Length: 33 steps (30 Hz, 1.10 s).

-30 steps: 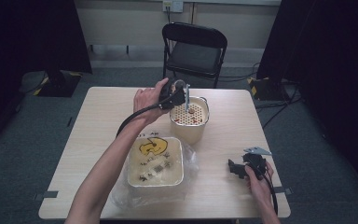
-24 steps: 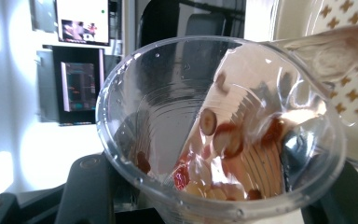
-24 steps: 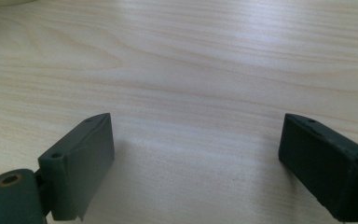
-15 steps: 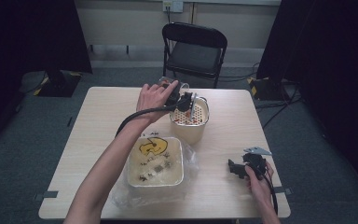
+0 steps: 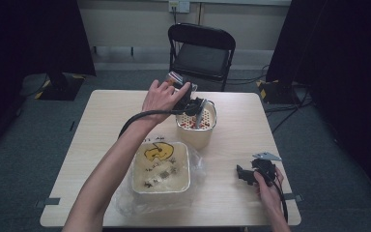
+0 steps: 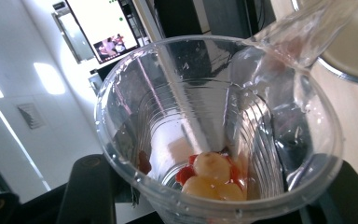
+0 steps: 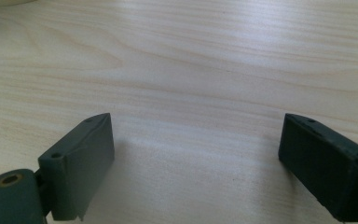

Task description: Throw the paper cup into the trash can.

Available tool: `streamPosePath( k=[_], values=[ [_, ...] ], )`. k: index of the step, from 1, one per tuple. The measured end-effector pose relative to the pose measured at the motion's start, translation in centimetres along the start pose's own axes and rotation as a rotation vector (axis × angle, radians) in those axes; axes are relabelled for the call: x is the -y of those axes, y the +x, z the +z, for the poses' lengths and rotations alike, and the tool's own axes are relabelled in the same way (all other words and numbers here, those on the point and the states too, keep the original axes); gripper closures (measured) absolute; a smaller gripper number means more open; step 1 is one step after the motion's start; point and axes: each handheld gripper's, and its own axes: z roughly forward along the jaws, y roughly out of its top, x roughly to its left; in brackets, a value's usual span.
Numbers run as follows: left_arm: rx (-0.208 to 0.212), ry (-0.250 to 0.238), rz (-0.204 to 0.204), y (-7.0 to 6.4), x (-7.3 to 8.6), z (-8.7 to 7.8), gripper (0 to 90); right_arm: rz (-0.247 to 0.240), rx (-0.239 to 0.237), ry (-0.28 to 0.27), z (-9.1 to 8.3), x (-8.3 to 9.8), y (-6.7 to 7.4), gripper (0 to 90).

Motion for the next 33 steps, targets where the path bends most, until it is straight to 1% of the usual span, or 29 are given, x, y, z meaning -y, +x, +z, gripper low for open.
streamPosePath(
  k=[2,3,4,5,6,8,9,10,11,12,13,14,15,16,17,18,19,20,21,22,23,24,26,27,28,29,31,32,33],
  values=[
    [-0.016,0.012,0.051,0.0,-0.2,-0.1,41.9,0.000,0.001,0.000,0.0,0.0,0.0,9.5],
    [-0.018,0.012,0.064,-0.1,-0.3,-0.1,41.9,0.000,0.001,0.000,0.0,0.0,0.0,9.4],
    [-0.030,0.019,0.114,-0.3,-0.5,-0.2,41.9,0.000,0.000,0.000,0.0,0.0,0.0,9.4],
    [-0.037,0.022,0.148,-0.5,-0.7,-0.2,41.8,0.000,0.001,0.000,0.0,0.0,0.0,9.5],
    [-0.044,0.028,0.170,-0.6,-0.8,-0.2,41.8,-0.001,0.000,0.000,0.0,0.0,0.0,9.5],
    [-0.048,0.040,0.201,-0.7,-0.9,-0.2,41.9,0.000,0.000,0.000,0.0,0.0,0.0,9.4],
    [-0.052,0.040,0.209,-0.8,-1.0,-0.1,41.8,0.001,0.002,-0.001,0.0,0.0,0.0,9.5],
    [-0.055,0.058,0.243,-0.9,-1.0,-0.1,41.8,0.000,0.001,0.000,0.0,0.0,0.0,9.5],
    [-0.067,0.064,0.268,-1.0,-1.0,0.0,41.9,-0.001,0.000,0.000,0.0,0.0,0.0,9.4],
    [-0.067,0.063,0.278,-1.0,-1.0,-0.1,41.9,-0.001,0.000,0.000,0.0,0.0,0.0,9.4],
    [-0.059,0.062,0.270,-0.9,-1.0,-0.1,42.0,-0.001,0.000,0.000,0.0,0.0,0.0,9.4],
    [-0.083,0.079,0.292,-0.9,-1.0,-0.1,42.0,-0.001,0.000,0.000,0.0,0.0,0.0,9.5],
    [-0.099,0.081,0.313,-1.0,-1.0,-0.2,42.2,0.000,0.000,0.000,0.0,0.0,0.0,9.4],
    [-0.094,0.078,0.316,-0.9,-1.0,-0.2,42.2,0.000,0.000,0.000,0.0,0.0,0.0,9.4],
    [-0.109,0.083,0.338,-0.9,-0.9,-0.3,42.2,0.000,0.000,0.000,0.0,0.0,0.0,9.4],
    [-0.118,0.087,0.346,-0.9,-0.9,-0.4,42.2,-0.001,0.000,0.000,0.0,0.0,0.0,9.5],
    [-0.108,0.082,0.330,-0.8,-0.9,-0.4,42.2,-0.001,0.000,0.000,0.0,0.0,0.0,9.5],
    [-0.112,0.090,0.334,-0.7,-0.9,-0.4,42.2,-0.001,0.000,0.000,0.0,0.0,0.0,9.4],
    [-0.123,0.098,0.353,-0.8,-0.9,-0.4,42.2,-0.001,0.000,0.000,0.0,0.0,0.0,9.4],
    [-0.104,0.085,0.344,-0.8,-0.9,-0.4,42.2,-0.001,0.000,0.000,0.0,0.0,0.0,9.4],
    [-0.129,0.104,0.381,-1.0,-1.0,-0.4,42.3,-0.001,0.000,0.000,0.0,0.0,0.0,9.5],
    [-0.130,0.103,0.389,-1.1,-1.0,-0.4,42.4,-0.001,0.000,0.000,0.0,0.0,0.0,9.4],
    [-0.112,0.088,0.359,-1.0,-1.1,-0.4,42.3,0.000,0.000,0.000,0.0,0.0,0.0,9.4],
    [-0.123,0.097,0.367,-1.0,-1.1,-0.4,42.4,-0.001,0.000,0.000,0.0,0.0,0.0,9.4],
    [-0.125,0.098,0.363,-1.0,-1.1,-0.4,42.4,0.000,0.000,0.000,0.0,0.0,0.0,9.4],
    [-0.103,0.085,0.335,-0.9,-1.1,-0.5,42.3,0.000,0.000,0.000,0.0,0.0,0.0,9.4],
    [-0.075,0.059,0.249,-0.5,-1.0,-0.5,42.2,0.000,0.000,0.000,0.0,0.0,0.0,9.4],
    [-0.026,0.029,0.140,-0.1,-0.7,-0.5,42.1,-0.001,0.000,0.000,0.0,0.0,0.0,9.4],
    [0.016,0.004,0.059,0.4,-0.5,-0.6,42.0,0.000,0.000,0.000,0.0,0.0,0.0,9.4]
  ],
)
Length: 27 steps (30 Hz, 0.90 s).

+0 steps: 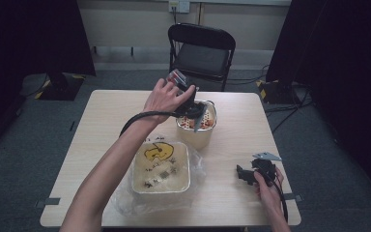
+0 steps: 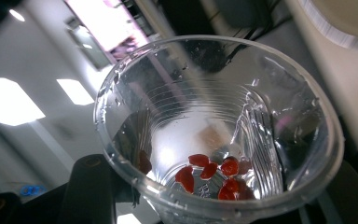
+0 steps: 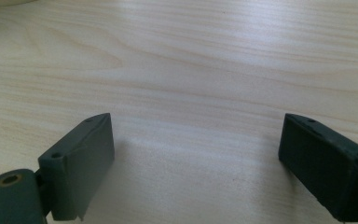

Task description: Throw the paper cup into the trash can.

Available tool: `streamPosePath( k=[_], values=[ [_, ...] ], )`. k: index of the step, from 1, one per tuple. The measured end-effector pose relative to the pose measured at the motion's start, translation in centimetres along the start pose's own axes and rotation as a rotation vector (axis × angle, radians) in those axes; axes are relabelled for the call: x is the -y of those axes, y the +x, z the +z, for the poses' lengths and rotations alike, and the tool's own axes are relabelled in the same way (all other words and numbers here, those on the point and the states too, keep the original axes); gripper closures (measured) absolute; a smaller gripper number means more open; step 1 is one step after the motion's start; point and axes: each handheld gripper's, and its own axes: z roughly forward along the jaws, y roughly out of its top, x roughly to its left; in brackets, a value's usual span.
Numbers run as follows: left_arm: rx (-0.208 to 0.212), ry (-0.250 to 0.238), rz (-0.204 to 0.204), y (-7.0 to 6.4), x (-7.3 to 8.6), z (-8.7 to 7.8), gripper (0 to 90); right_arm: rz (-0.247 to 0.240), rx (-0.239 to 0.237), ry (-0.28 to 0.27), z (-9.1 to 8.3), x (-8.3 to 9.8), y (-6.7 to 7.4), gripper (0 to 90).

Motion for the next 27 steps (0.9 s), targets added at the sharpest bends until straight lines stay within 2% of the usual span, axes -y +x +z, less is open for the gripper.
streamPosePath(
  k=[1,3,4,6,7,8,9,10,11,12,13,15,18,19,21,22,24,27],
  values=[
    [0.028,-0.036,-0.086,0.3,0.3,0.0,42.0,0.000,0.000,0.000,0.0,0.0,0.0,9.4],
    [0.084,-0.095,-0.223,0.8,0.8,-0.1,42.0,0.000,0.000,0.000,0.0,0.0,0.0,9.4],
    [0.112,-0.119,-0.281,1.0,0.9,-0.2,42.0,0.000,-0.001,0.000,0.0,0.0,0.0,9.4],
    [0.154,-0.167,-0.371,1.3,1.1,-0.2,41.9,0.000,-0.001,0.000,0.0,0.0,0.0,9.4],
    [0.188,-0.202,-0.443,1.5,1.2,-0.2,41.9,0.000,-0.001,0.000,0.0,0.0,0.0,9.4],
    [0.221,-0.218,-0.508,1.8,1.4,-0.2,41.8,0.000,-0.001,0.000,0.0,0.0,0.0,9.4],
    [0.251,-0.270,-0.610,2.0,1.8,0.0,41.8,0.000,-0.001,0.000,0.0,0.0,0.0,9.4],
    [0.276,-0.296,-0.674,2.0,2.0,0.1,41.7,0.000,-0.001,0.000,0.0,0.0,0.0,9.4],
    [0.312,-0.337,-0.761,2.2,2.5,0.3,41.6,-0.001,0.000,0.000,0.0,0.0,0.0,9.4],
    [0.342,-0.360,-0.800,2.4,3.0,0.4,41.4,-0.001,0.000,0.000,0.0,0.0,0.0,9.4],
    [0.371,-0.386,-0.873,2.5,3.4,0.5,41.3,-0.001,0.001,0.000,0.0,0.0,0.0,9.4],
    [0.458,-0.483,-1.073,2.7,4.7,0.8,41.1,-0.001,0.001,0.000,0.0,0.0,0.0,9.5],
    [0.544,-0.578,-1.289,2.8,6.6,1.1,40.5,-0.001,0.000,0.000,0.0,0.0,0.0,9.4],
    [0.569,-0.603,-1.334,2.8,7.1,1.2,40.2,-0.001,0.000,0.000,0.0,0.0,0.0,9.5],
    [0.640,-0.650,-1.460,2.5,8.1,1.5,40.1,-0.001,0.000,0.000,0.0,0.0,0.0,9.4],
    [0.664,-0.653,-1.509,2.3,8.5,1.6,40.1,-0.001,0.001,0.000,0.0,0.0,0.0,9.4],
    [0.680,-0.660,-1.552,2.0,9.0,1.7,40.1,0.000,-0.001,0.000,0.0,0.0,0.0,9.4],
    [0.686,-0.658,-1.555,1.6,9.3,1.6,40.0,-0.001,0.000,0.000,0.0,0.0,0.0,9.4]
  ],
)
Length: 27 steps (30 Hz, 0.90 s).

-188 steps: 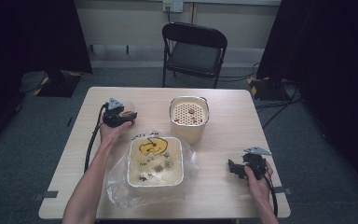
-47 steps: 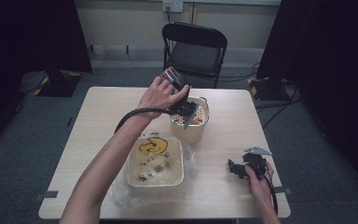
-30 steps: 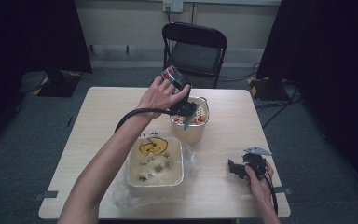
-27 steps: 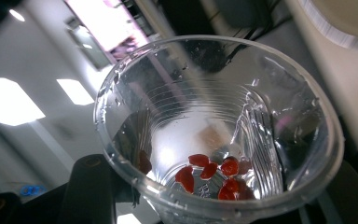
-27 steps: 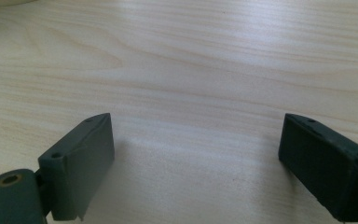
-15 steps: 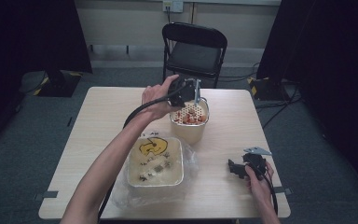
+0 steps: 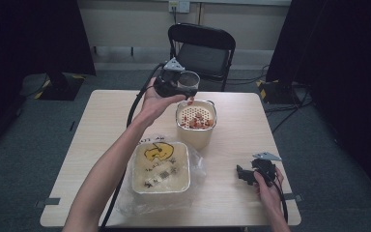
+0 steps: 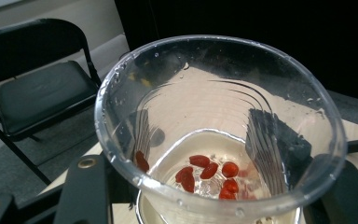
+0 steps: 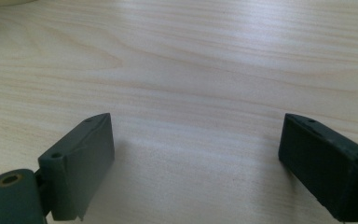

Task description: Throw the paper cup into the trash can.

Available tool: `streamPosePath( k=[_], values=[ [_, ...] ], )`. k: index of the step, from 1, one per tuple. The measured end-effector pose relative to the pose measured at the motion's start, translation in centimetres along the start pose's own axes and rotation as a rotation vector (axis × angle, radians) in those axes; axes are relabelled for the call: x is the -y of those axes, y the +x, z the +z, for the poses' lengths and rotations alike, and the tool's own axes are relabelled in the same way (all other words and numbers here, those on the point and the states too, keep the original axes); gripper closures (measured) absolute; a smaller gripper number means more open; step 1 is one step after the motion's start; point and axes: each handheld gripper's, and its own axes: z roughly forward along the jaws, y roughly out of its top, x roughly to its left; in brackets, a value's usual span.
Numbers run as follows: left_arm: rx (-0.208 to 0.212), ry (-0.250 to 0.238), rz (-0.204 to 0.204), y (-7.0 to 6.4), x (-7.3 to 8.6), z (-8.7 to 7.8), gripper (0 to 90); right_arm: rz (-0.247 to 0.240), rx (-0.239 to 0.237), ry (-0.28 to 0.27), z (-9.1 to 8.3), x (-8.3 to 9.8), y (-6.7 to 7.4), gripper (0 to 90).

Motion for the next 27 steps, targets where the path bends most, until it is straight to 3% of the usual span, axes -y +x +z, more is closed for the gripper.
streamPosePath(
  k=[6,11,14,18,21,23,27],
  values=[
    [-0.005,0.014,0.017,-0.9,1.3,-1.3,39.7,0.000,0.000,0.000,0.0,0.0,0.0,9.4],
    [-0.002,-0.016,0.038,-2.1,2.9,-3.5,39.8,0.001,-0.001,0.000,0.0,0.0,0.0,9.4],
    [0.035,-0.009,0.037,-2.7,3.7,-4.8,39.5,0.001,-0.001,0.000,0.0,0.0,0.0,9.4],
    [0.036,0.010,0.042,-4.1,5.3,-6.5,39.5,0.001,-0.001,0.000,0.0,0.0,0.0,9.4],
    [0.035,-0.013,0.055,-5.4,6.2,-7.5,39.5,0.001,-0.001,0.000,0.0,0.0,0.0,9.4],
    [0.047,-0.035,0.025,-6.4,6.8,-8.2,39.2,0.001,-0.001,0.000,0.0,0.0,0.0,9.4],
    [0.084,-0.076,0.010,-7.6,7.4,-9.6,38.9,0.001,-0.001,0.000,0.0,0.0,0.0,9.4]
  ],
)
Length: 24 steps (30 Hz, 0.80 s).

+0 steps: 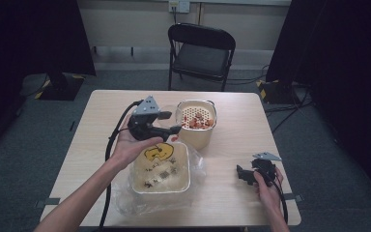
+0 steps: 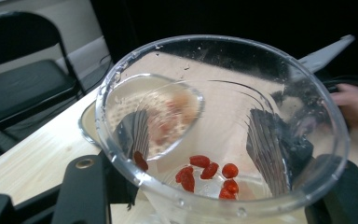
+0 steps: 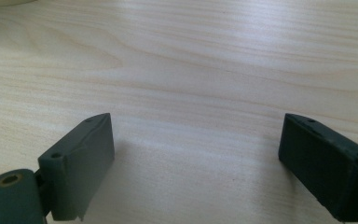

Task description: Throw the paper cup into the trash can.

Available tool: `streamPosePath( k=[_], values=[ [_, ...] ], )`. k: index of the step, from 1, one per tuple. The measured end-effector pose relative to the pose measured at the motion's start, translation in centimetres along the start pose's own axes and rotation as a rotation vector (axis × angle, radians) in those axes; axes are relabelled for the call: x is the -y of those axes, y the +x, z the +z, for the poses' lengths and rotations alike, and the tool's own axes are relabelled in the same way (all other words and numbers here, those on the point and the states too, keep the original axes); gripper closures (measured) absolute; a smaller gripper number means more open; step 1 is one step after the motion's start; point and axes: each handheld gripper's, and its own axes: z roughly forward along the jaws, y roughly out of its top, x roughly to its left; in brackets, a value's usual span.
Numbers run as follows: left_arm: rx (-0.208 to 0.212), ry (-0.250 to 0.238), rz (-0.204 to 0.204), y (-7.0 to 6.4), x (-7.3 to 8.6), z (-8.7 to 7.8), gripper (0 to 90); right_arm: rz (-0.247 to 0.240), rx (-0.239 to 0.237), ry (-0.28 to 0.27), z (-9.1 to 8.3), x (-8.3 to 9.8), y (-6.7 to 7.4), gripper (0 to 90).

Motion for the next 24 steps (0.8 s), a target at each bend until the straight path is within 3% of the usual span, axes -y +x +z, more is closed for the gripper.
streamPosePath(
  k=[2,9,14,19,21,24],
  values=[
    [-0.011,0.004,-0.008,-0.5,0.5,-0.7,38.7,0.000,0.000,0.000,0.0,0.0,0.0,9.4],
    [0.022,0.017,-0.067,-1.2,2.5,-1.8,34.8,0.000,0.000,0.000,0.0,0.0,0.0,9.4],
    [0.051,0.045,-0.071,-1.8,3.9,-1.9,34.5,0.000,0.000,0.000,0.0,0.0,0.0,9.4],
    [0.052,0.041,-0.064,-1.8,3.7,-2.1,30.8,0.001,0.000,0.000,0.0,0.0,0.0,9.4],
    [0.072,0.038,-0.074,-1.7,3.6,-2.0,29.0,0.000,0.000,0.000,0.0,0.0,0.0,9.4],
    [0.078,0.035,-0.072,-1.8,3.4,-1.8,19.3,0.001,0.001,0.000,0.0,0.0,0.0,9.4]
  ],
)
